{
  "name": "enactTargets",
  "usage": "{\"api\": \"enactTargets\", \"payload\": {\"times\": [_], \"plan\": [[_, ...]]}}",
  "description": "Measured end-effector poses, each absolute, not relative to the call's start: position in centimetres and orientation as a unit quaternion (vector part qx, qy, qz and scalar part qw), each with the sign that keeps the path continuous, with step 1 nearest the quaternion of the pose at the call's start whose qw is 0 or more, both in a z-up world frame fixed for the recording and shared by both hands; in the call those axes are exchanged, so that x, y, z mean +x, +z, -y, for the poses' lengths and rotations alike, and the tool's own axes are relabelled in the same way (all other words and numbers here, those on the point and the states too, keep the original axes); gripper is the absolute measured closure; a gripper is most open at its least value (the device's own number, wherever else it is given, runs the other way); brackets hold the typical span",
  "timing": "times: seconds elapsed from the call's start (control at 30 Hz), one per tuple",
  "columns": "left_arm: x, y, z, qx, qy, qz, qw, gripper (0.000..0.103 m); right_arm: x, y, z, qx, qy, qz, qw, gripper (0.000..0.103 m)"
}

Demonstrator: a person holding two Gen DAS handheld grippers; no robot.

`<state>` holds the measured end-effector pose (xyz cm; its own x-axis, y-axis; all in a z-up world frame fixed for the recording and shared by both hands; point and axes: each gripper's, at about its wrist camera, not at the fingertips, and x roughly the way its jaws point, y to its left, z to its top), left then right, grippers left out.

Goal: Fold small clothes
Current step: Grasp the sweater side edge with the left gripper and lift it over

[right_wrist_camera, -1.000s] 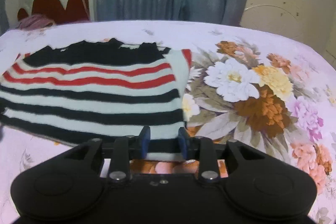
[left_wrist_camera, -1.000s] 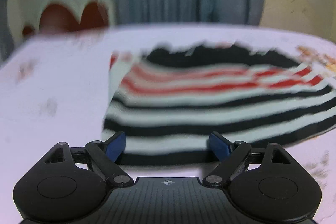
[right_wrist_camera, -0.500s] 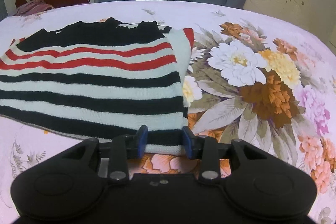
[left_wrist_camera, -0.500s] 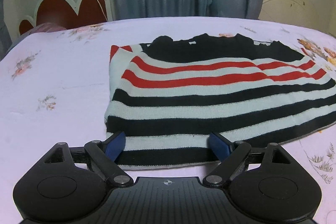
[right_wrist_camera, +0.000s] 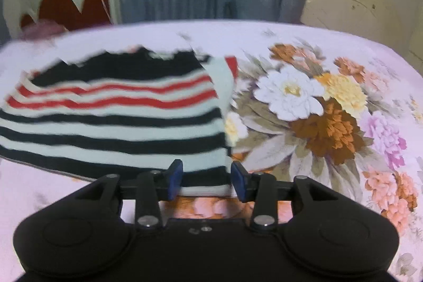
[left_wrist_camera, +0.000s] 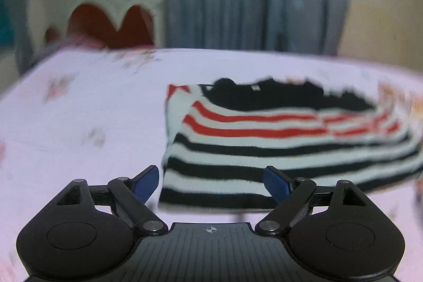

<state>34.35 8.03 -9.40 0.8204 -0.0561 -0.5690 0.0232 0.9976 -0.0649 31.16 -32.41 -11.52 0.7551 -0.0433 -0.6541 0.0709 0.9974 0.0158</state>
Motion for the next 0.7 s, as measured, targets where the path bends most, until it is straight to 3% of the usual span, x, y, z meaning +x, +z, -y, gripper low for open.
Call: {"api": "enactTargets", "payload": {"times": [0.03,0.07,0.13,0.27,0.4,0.7], "plan": [[33.8,-9.7,-8.9,-0.069,-0.019,-0.305,0.95,0.032,30.6,-11.3,32.3,0.026,-0.02,-0.34,0.94,0.093],[33.2,-10.3,-9.9,-0.122,-0.017,-0.317,0.94,0.051,30.2,-11.0,32.2,0.033,-0.01,-0.333,0.942,0.097],[32.3,-12.4,-11.6,-0.228,-0.021,-0.338,0.913,0.061,30.0,-10.6,31.9,0.051,0.002,-0.324,0.945,0.096],[32.5,-15.7,-13.2,-0.357,-0.012,-0.326,0.875,0.061,30.9,-10.4,30.5,0.065,0.025,-0.326,0.943,0.096],[34.9,-17.5,-14.4,-0.42,-0.009,-0.289,0.861,0.061,32.9,-10.7,29.1,0.073,0.041,-0.333,0.939,0.096],[39.9,-18.3,-14.4,-0.447,-0.004,-0.266,0.854,0.062,41.3,-10.5,23.9,0.076,0.085,-0.346,0.931,0.096]]}}
